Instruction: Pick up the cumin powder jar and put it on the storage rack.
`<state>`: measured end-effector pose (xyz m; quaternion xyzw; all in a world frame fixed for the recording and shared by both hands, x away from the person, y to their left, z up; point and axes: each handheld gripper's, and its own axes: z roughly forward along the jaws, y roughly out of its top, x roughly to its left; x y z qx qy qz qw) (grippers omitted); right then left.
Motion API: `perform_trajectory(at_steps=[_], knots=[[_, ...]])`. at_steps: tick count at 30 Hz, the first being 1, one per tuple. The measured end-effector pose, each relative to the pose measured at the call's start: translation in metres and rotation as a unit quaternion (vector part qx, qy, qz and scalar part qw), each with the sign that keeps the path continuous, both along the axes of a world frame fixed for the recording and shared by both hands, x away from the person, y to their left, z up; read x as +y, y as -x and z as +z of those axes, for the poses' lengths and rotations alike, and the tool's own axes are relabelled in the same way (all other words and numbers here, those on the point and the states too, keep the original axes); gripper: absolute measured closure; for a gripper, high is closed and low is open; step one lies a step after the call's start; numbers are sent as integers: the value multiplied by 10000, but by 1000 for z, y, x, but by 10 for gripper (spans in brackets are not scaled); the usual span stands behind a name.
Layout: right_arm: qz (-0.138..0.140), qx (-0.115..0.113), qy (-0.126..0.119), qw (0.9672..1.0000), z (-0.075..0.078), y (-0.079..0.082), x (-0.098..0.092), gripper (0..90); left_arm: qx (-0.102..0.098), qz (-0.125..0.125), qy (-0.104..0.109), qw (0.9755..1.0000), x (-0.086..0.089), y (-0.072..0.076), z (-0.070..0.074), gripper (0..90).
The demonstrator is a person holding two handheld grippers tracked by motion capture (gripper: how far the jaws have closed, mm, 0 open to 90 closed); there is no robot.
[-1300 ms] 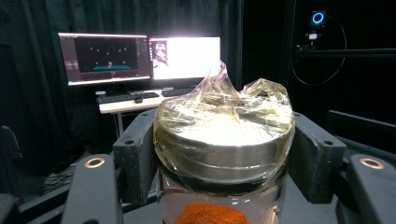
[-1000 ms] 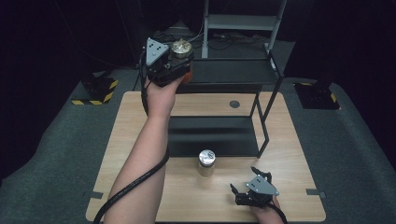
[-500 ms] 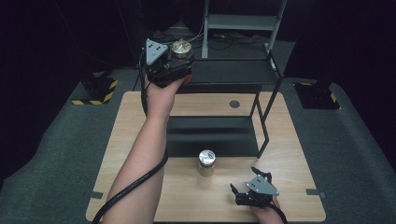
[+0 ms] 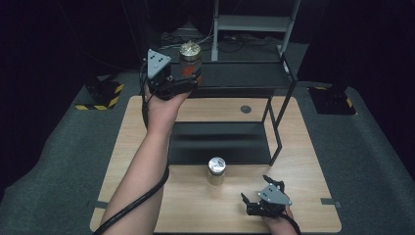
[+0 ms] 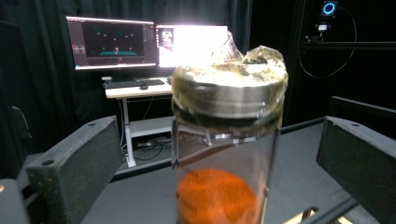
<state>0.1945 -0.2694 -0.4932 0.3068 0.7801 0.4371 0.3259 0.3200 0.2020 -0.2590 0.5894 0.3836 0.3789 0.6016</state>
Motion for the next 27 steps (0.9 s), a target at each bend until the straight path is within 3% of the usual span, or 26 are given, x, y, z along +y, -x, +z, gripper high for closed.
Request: perform_trajectory(at_steps=[7, 15, 27], knots=[[8, -17, 26, 10000, 0, 0, 1, 0, -49, -40, -64, 10000, 8, 16, -6, 4], [-3, -21, 37, 10000, 0, 0, 1, 0, -139, -4, -294, 9995, 11, 46, -16, 4], [17, -28, 101, 9999, 0, 1, 3, 0, -128, -5, -473, 9988, 15, 77, -26, 4]])
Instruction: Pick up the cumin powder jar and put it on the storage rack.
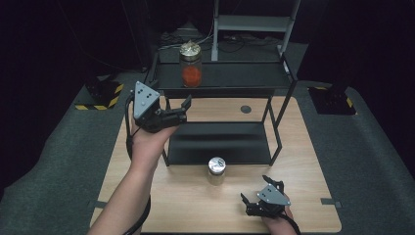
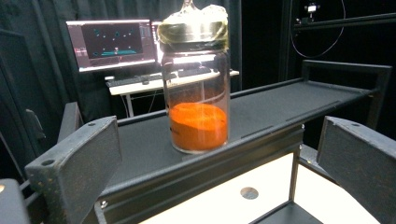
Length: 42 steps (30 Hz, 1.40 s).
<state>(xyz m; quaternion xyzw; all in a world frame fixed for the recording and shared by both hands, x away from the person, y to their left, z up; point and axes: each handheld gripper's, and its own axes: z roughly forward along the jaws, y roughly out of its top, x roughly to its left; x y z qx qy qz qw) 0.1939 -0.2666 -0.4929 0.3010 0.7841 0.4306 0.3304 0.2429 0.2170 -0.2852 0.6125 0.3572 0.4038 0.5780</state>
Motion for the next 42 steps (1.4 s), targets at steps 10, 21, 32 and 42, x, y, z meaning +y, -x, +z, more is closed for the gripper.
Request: perform_trajectory(at_steps=[10, 21, 32, 42], knots=[[-19, -10, 17, 10000, 0, 1, 1, 0, 68, 15, -103, 9999, 4, 26, -10, 4], [-17, 3, 16, 10000, 0, 0, 1, 0, 369, -7, -155, 9992, 14, 56, -49, 4], [-20, -8, 76, 10000, 1, 1, 3, 0, 667, 70, -241, 9975, 28, 81, -88, 4], [-10, 9, 61, 10000, 1, 1, 3, 0, 1187, 27, -283, 9925, 36, 92, -139, 4]])
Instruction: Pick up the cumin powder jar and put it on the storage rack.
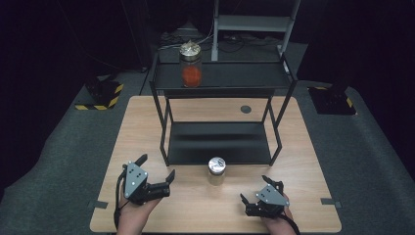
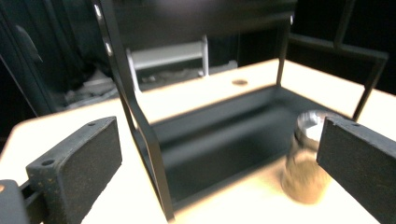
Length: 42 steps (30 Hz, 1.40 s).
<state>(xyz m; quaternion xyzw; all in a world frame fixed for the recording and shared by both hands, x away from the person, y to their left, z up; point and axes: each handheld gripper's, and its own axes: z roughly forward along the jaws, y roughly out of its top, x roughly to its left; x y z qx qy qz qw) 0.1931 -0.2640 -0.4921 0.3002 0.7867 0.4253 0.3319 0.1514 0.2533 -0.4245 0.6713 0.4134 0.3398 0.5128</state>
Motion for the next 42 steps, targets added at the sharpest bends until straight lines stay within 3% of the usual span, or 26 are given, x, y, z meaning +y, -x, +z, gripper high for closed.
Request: perform_trajectory(at_steps=[6, 15, 22, 25, 29, 32, 34, 38, 42], knots=[[-7, 0, -29, 10000, 0, 0, -1, 0, 252, -68, -104, 9996, -3, 4, -27, 4], [-14, -7, -48, 10000, -1, 0, -1, 0, 597, -63, -156, 9981, -3, 3, -49, 4], [0, 5, -40, 10000, 0, 0, -1, 0, 823, 21, -481, 9954, -4, 1, -66, 4], [-18, -7, -27, 10000, 0, 0, 0, 0, 964, 18, -546, 9938, -5, -1, -69, 4], [-11, -19, -10, 10000, -1, 1, 0, 0, 929, -4, -702, 9932, -9, -1, -68, 4], [25, -5, -24, 10000, 0, 0, -1, 0, 998, -24, -996, 9900, -17, -2, -64, 4], [50, -5, -38, 10000, 0, 0, -3, 0, 1040, 26, -1061, 9889, -20, -3, -63, 4], [46, -3, -106, 9999, -1, -1, -5, 0, 961, 62, -1094, 9893, -22, 0, -65, 11], [2, -18, -114, 9999, -2, 1, -4, 0, 953, -36, -1235, 9878, -24, -1, -64, 11]])
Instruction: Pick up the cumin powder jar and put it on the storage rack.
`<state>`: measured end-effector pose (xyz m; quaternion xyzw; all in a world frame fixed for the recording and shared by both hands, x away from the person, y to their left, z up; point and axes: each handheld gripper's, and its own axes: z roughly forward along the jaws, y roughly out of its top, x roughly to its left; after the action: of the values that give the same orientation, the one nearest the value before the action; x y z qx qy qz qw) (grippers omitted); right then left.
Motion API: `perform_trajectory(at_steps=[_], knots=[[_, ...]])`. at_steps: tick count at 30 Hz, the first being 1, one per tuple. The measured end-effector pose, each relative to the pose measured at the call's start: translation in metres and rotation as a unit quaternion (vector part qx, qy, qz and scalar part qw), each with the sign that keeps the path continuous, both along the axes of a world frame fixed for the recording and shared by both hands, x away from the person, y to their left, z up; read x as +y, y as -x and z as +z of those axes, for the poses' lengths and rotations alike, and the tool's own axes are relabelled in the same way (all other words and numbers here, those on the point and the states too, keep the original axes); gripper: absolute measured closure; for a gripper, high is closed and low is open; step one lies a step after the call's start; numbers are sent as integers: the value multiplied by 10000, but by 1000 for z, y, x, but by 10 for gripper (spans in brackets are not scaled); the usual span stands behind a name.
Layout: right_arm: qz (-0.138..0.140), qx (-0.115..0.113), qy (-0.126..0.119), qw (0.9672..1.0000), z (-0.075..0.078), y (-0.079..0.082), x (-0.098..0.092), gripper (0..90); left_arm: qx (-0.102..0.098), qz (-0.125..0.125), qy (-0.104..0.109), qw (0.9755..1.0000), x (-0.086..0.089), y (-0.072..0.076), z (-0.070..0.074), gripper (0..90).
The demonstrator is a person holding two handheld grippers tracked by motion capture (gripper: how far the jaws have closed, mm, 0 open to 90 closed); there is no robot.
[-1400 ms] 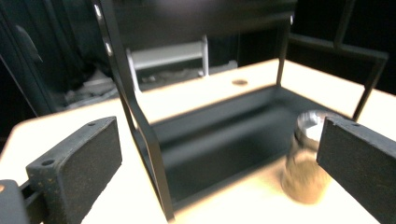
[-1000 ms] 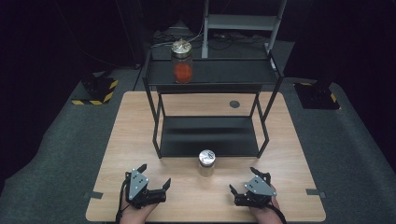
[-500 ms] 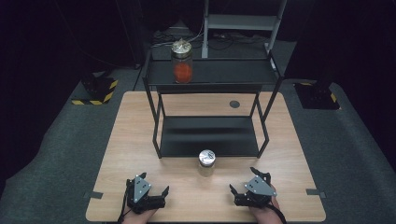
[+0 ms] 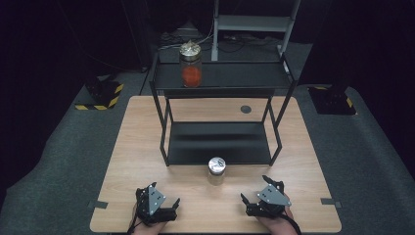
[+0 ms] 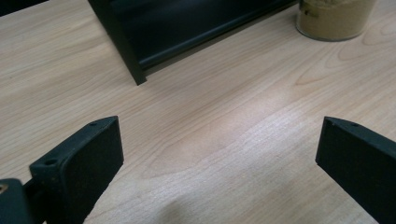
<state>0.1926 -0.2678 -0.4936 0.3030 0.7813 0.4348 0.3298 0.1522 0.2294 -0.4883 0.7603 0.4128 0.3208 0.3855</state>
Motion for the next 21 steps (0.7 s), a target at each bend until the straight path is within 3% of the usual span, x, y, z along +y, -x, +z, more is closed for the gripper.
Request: perform_trajectory(at_steps=[7, 11, 21], knots=[[-8, -18, -91, 10000, 0, 2, -1, 0, -91, -69, -4, 9999, 2, 3, -2, 11], [12, -123, -105, 9999, 4, 5, 1, 0, -33, -43, -49, 10000, 0, 2, 0, 11], [252, -97, -591, 9979, 16, 4, 2, 0, -23, -137, -63, 9999, 2, 1, 0, 11]])
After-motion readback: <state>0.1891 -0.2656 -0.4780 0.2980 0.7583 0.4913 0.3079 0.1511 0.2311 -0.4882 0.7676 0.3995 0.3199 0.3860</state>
